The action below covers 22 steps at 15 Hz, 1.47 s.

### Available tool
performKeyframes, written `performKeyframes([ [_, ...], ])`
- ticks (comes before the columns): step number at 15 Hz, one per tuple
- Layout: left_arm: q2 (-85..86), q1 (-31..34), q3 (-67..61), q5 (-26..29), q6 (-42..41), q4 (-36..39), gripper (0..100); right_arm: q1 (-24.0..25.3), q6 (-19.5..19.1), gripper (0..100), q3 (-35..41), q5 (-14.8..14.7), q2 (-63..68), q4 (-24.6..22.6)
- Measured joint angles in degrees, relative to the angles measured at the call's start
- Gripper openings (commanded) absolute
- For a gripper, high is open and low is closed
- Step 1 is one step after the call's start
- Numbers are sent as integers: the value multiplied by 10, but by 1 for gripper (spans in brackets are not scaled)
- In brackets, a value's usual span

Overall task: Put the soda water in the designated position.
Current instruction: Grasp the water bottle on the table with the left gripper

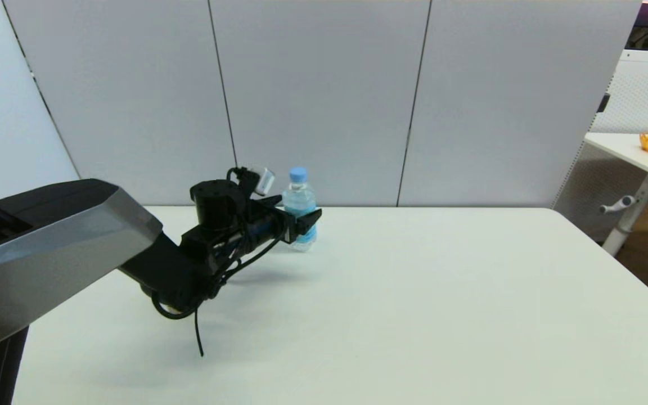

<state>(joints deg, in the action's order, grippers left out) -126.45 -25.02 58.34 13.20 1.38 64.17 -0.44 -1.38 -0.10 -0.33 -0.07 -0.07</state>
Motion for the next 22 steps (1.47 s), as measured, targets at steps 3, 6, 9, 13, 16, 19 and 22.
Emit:
performKeyframes([
  [3, -18, -4, 34, -1, 2, 0, 100, 0, 0, 100, 0, 0, 0, 0],
  [6, -31, -5, 57, -5, 2, 1, 100, 0, 0, 100, 0, 0, 0, 0],
  [9, -41, -6, 67, -30, 2, 15, 100, 0, 0, 100, 0, 0, 0, 0],
  [13, -46, -6, 71, -32, 3, 17, 100, 0, 0, 100, 0, 0, 0, 0],
  [16, -47, -7, 74, -33, 4, 17, 100, 0, 0, 100, 0, 0, 0, 0],
  [19, -48, -12, 74, -34, 10, 24, 0, 0, 0, 100, 0, 0, 0, 0],
  [22, -49, -19, 73, -37, 14, 24, 0, 0, 0, 100, 0, 0, 0, 0],
])
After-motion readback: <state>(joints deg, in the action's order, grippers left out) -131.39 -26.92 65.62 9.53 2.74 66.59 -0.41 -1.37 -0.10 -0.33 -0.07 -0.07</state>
